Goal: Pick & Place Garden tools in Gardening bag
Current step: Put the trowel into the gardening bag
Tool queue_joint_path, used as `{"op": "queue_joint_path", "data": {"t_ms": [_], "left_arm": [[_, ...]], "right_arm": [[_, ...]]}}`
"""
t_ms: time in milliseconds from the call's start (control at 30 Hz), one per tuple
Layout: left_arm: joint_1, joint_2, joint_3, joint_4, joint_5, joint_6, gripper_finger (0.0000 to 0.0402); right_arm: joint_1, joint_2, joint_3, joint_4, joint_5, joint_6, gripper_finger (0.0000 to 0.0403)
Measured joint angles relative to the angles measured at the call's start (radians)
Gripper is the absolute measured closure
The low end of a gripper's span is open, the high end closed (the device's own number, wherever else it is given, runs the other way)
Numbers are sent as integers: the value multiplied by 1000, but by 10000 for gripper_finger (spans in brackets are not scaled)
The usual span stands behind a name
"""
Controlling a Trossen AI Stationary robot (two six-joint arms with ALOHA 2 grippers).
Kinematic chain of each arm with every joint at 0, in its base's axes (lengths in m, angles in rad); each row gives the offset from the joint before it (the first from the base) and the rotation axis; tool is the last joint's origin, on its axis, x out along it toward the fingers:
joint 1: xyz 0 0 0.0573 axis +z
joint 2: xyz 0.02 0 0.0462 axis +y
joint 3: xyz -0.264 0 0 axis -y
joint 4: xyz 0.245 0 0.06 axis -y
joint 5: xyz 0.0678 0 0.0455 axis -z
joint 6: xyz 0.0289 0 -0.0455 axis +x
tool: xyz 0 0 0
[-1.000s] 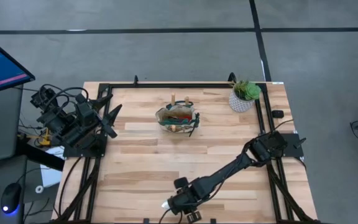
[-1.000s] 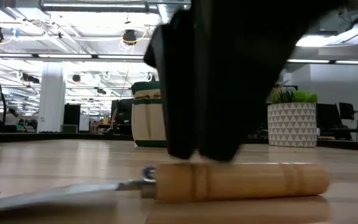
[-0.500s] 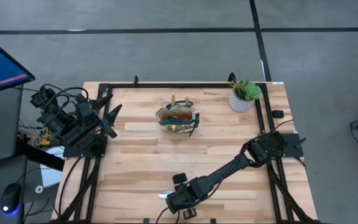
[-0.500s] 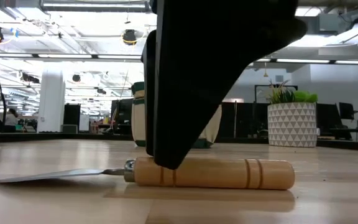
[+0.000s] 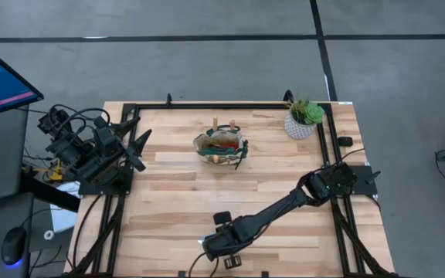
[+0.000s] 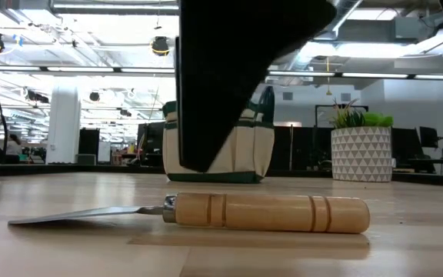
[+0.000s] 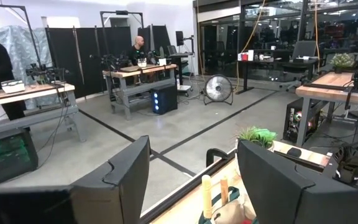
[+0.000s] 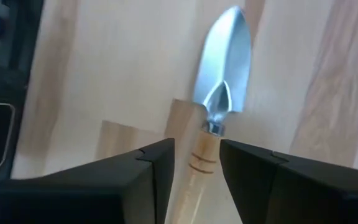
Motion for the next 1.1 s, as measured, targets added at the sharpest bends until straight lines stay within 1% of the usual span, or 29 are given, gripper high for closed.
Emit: {"op": "queue_joint_path", "data": {"t_ms": [200,300,500,600,667,767,867,1000,1100], "left_arm": [[0,0,0,0,0,0,188],[0,0,0,0,0,0,188],[0,0,0,0,0,0,188],[0,0,0,0,0,1,188],[0,0,0,0,0,1,188],[0,0,0,0,0,2,188],[0,0,0,-1,0,3,188],[0,0,0,-1,0,3,188],[0,-1,0,-1,0,3,188]], "right_arm": [[-8,2,0,7,10,27,280],[-13,2,0,15,24,28,272],[-12,2,1,23,28,72,222],[-12,2,1,23,69,97,199],[-12,2,1,23,81,98,191],[-12,4,1,31,80,106,190],[-12,32,3,44,71,122,198],[-5,72,6,40,-5,125,208],[2,75,7,21,6,135,216]]}}
